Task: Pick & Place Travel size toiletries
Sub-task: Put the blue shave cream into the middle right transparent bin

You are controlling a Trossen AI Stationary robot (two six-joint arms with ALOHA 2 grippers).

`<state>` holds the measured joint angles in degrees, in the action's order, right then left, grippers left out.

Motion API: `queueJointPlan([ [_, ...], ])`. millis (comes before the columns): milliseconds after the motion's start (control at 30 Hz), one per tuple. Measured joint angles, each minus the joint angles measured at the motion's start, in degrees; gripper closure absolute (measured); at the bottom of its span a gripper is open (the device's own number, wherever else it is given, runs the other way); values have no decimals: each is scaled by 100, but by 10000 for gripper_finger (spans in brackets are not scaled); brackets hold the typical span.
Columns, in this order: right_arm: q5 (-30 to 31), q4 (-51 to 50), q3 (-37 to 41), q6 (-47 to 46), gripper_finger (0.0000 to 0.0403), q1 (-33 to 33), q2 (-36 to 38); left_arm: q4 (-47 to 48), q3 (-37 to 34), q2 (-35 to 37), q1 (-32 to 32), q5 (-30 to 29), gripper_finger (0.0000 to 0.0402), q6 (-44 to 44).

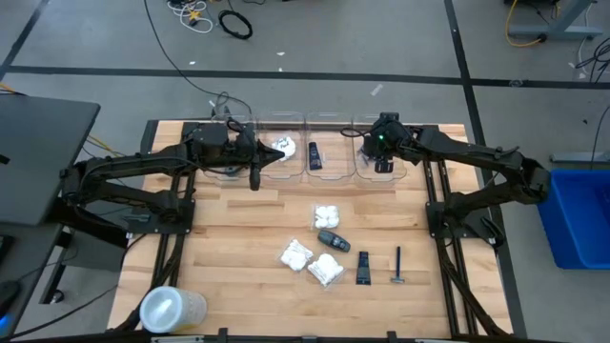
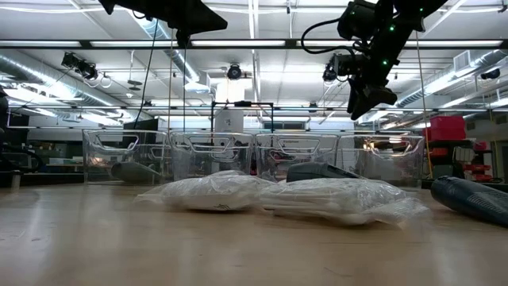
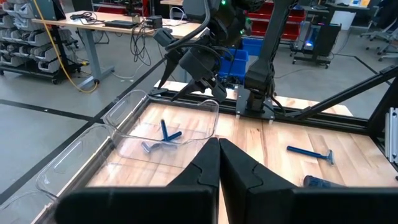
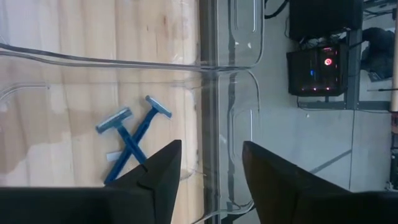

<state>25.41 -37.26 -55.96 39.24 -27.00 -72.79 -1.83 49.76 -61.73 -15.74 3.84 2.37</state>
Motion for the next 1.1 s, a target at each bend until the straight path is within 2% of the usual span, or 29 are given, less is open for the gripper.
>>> queueJointPlan([
  [200, -313, 27, 0, 19, 247, 54, 2, -2, 0, 0, 2, 0, 392, 0],
  [567, -1798, 454, 0, -919, 312, 489, 2, -11, 0, 0, -1, 0, 391, -17],
  [933, -1855, 671, 0, -1150, 330, 952, 2, -11, 0, 0, 1, 0, 395, -17],
  [1100, -1862, 674, 0, -1617, 337, 1287, 2, -11, 0, 0, -1, 2, 396, -17],
])
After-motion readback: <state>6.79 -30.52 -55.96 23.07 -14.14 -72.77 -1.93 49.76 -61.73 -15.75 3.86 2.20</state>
